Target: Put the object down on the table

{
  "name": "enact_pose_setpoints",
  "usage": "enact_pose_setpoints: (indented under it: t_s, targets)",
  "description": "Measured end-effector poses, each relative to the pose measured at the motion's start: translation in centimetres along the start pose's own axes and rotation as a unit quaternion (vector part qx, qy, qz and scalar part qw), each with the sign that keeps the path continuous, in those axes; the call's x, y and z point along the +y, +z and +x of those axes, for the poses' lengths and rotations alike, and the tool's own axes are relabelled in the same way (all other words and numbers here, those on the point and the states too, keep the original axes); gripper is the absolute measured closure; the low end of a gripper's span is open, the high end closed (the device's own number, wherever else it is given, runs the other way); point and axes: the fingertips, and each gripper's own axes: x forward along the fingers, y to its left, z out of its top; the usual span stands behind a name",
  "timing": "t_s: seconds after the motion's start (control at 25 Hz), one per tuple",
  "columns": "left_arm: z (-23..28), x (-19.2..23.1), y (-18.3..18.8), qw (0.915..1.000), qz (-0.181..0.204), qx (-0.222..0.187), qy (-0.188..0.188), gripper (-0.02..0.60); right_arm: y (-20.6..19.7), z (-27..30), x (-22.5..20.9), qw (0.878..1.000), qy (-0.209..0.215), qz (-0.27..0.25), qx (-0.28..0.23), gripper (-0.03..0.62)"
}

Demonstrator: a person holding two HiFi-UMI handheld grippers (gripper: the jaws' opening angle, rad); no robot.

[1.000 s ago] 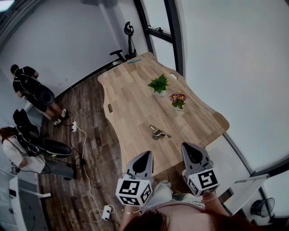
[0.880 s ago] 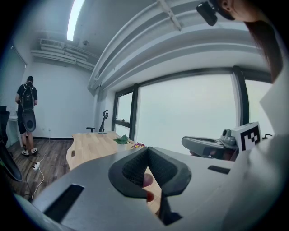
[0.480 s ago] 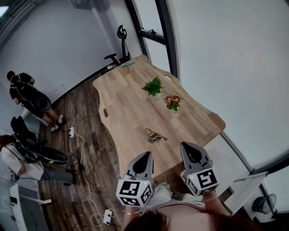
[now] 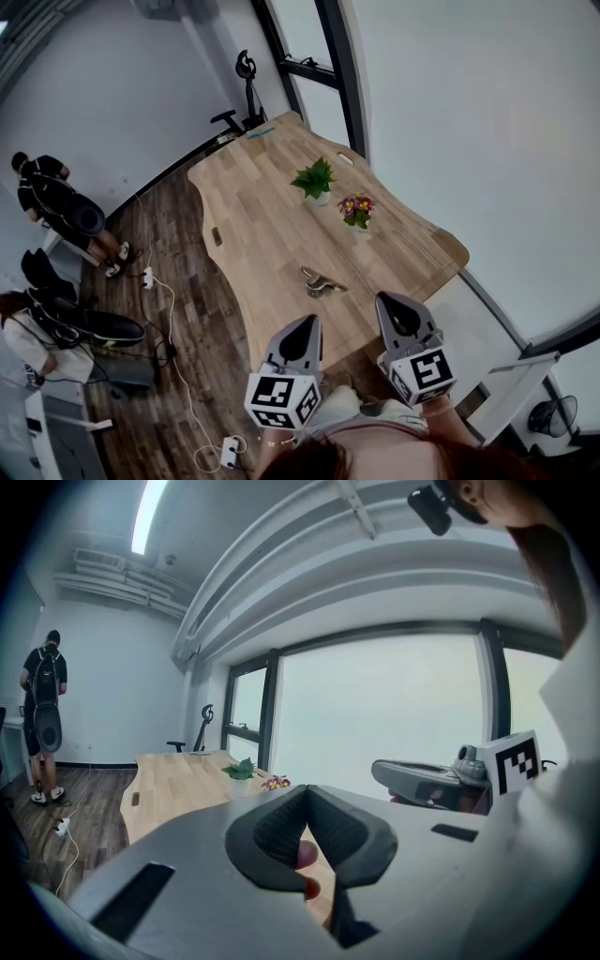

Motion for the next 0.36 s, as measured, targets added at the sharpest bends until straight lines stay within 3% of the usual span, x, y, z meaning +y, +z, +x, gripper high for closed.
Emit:
enact_pose_setpoints:
  t_s: [0.36]
  targets:
    - [0.4, 2.7, 0.2, 1.0, -0.003, -0.001, -0.008, 0.58, -0.1, 2.3, 1.1, 1.0, -0.01, -0.006, 0.003, 0.594]
